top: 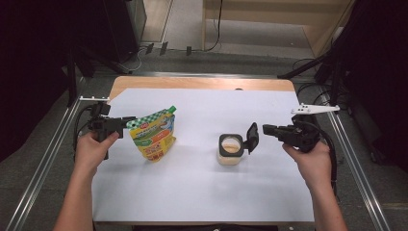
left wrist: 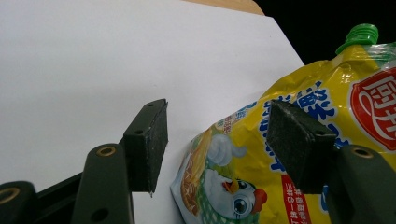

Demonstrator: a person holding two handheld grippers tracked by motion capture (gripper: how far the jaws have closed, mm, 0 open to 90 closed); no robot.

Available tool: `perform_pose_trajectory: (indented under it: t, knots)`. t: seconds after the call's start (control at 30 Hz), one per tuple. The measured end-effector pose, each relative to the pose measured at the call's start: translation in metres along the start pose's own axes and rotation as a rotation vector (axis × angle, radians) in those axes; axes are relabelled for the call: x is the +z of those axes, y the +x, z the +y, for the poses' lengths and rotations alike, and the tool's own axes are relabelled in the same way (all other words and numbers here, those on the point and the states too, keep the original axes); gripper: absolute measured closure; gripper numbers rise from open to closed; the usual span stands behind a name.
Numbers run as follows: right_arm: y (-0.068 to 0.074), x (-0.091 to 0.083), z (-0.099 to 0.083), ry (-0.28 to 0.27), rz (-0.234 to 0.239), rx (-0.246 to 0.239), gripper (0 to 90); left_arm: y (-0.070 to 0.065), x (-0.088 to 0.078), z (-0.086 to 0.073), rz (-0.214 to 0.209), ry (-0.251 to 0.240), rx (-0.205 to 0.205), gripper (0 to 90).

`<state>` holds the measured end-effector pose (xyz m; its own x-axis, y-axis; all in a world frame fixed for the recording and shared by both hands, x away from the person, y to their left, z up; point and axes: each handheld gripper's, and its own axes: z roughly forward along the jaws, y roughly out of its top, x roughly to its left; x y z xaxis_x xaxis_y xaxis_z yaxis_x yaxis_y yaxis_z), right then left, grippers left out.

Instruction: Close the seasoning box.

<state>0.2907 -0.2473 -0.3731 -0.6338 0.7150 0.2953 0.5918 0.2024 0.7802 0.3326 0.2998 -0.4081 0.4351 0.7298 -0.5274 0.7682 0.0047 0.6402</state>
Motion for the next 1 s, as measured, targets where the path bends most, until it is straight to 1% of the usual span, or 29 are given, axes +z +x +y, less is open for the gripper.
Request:
perform_pose_trajectory:
  t: [0.03, 0.13, 0.23, 0.33, 0.57, 0.6, 0.87, 1.0]
  knots:
    - [-0.003, 0.000, -0.002, -0.004, -0.003, 0.017, 90.0, 0.000, 0.000, 0.000, 0.000, -0.002, -0.002, 39.4]
    - [-0.009, 0.004, -0.006, 0.002, -0.014, 0.032, 90.0, 0.000, -0.001, 0.000, 0.002, -0.004, -0.002, 39.3]
    - [-0.013, 0.012, -0.011, 0.015, 0.000, 0.055, 90.0, 0.000, -0.001, 0.000, 0.003, -0.004, -0.002, 39.2]
    - [-0.014, 0.019, -0.014, 0.025, 0.012, 0.066, 90.0, 0.000, 0.000, 0.000, 0.004, 0.000, -0.001, 39.1]
    - [-0.009, 0.031, -0.017, 0.054, 0.018, 0.056, 90.0, 0.000, 0.001, 0.000, 0.009, -0.001, 0.001, 39.4]
    - [-0.008, 0.032, -0.017, 0.059, 0.013, 0.053, 90.0, 0.000, 0.000, 0.000, 0.010, 0.000, 0.001, 39.4]
    - [-0.007, 0.037, -0.019, 0.063, 0.018, 0.056, 90.0, 0.000, 0.001, 0.001, 0.005, -0.006, -0.001, 39.5]
    - [-0.005, 0.040, -0.020, 0.072, 0.032, 0.053, 90.0, 0.000, 0.001, 0.000, 0.008, -0.004, -0.001, 39.5]
